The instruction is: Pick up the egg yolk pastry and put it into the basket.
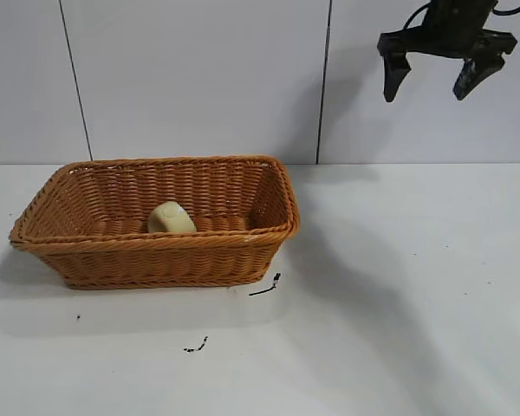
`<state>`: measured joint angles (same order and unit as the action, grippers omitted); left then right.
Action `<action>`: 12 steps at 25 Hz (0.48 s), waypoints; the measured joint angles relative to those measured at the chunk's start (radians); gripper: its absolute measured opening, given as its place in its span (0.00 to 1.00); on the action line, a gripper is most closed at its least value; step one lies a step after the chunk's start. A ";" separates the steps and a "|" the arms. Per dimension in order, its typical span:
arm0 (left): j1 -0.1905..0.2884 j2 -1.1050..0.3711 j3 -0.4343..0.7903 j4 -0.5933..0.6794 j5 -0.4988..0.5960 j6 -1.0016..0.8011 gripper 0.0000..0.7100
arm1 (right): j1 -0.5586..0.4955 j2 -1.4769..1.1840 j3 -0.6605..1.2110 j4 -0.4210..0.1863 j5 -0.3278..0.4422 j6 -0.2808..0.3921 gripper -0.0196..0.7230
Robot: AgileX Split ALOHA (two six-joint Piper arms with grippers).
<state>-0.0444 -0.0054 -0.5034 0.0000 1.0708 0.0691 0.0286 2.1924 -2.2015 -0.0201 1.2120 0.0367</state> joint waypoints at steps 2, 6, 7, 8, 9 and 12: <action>0.000 0.000 0.000 0.000 0.000 0.000 0.98 | 0.000 -0.090 0.108 0.001 -0.001 0.000 0.96; 0.000 0.000 0.000 0.000 0.000 0.000 0.98 | 0.000 -0.294 0.354 0.002 0.000 -0.006 0.96; 0.000 0.000 0.000 0.000 0.000 0.000 0.98 | 0.000 -0.358 0.423 0.002 0.000 -0.009 0.96; 0.000 0.000 0.000 0.000 0.000 0.000 0.98 | 0.000 -0.424 0.481 0.002 0.000 -0.011 0.96; 0.000 0.000 0.000 0.000 0.000 0.000 0.98 | 0.000 -0.491 0.552 0.003 -0.002 -0.011 0.96; 0.000 0.000 0.000 0.000 0.000 0.000 0.98 | 0.000 -0.689 0.751 0.003 -0.002 -0.014 0.96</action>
<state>-0.0444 -0.0054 -0.5034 0.0000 1.0708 0.0691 0.0286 1.5035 -1.4501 -0.0172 1.2104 0.0228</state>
